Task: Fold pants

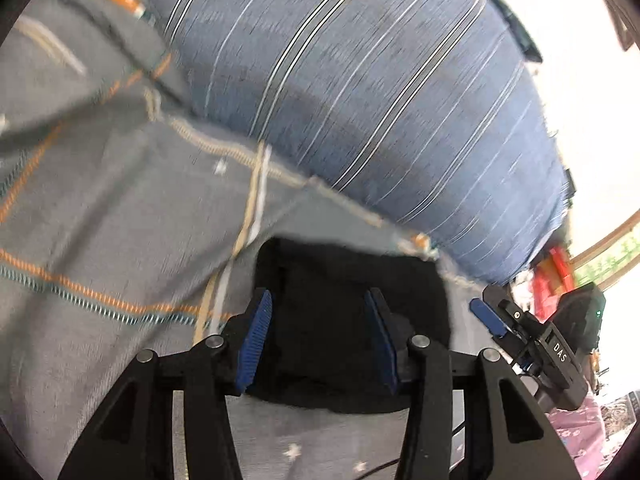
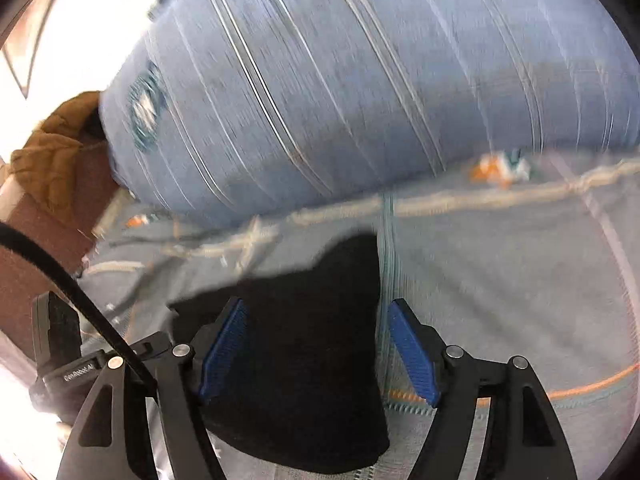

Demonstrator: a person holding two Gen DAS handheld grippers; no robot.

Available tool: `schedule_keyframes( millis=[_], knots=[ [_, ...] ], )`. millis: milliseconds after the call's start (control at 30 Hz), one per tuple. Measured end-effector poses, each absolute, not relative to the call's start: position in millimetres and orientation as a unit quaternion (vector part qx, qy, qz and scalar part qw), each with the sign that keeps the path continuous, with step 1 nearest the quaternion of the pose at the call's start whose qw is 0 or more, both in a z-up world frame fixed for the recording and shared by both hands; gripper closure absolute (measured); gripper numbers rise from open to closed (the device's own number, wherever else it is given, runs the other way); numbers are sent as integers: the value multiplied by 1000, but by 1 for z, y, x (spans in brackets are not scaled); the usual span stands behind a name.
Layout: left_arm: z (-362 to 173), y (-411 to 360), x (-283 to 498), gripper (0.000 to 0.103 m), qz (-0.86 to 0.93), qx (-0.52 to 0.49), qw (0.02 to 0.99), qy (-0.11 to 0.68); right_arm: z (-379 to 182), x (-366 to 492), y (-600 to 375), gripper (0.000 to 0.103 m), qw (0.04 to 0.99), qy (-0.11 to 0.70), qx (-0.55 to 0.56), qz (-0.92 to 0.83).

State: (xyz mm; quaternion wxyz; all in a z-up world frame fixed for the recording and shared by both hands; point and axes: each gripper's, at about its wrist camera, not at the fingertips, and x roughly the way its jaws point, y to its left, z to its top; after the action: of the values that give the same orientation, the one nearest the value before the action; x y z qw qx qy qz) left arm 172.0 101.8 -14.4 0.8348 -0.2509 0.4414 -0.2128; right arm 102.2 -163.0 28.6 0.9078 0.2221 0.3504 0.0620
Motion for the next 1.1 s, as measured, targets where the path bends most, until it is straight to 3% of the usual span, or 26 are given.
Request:
schedule_keyframes(
  millis=[133,300,500,900,1100],
  knots=[
    [-15,80,194,50,-224,-263,825,446,30,127,-164,24,883,360,277,115],
    [-65,78,228,50,-203,-323,786,487,-7,156,-173,24,856,385,335,86],
    [-82,94,223,50,-235,-382,768,457,-31,157,-185,24,839,370,386,99],
    [-62,134,192,50,-194,-366,790,452,-13,96,-210,19,837,337,421,89],
    [-28,144,133,50,-174,-303,829,436,6,29,-196,19,865,338,365,73]
  ],
)
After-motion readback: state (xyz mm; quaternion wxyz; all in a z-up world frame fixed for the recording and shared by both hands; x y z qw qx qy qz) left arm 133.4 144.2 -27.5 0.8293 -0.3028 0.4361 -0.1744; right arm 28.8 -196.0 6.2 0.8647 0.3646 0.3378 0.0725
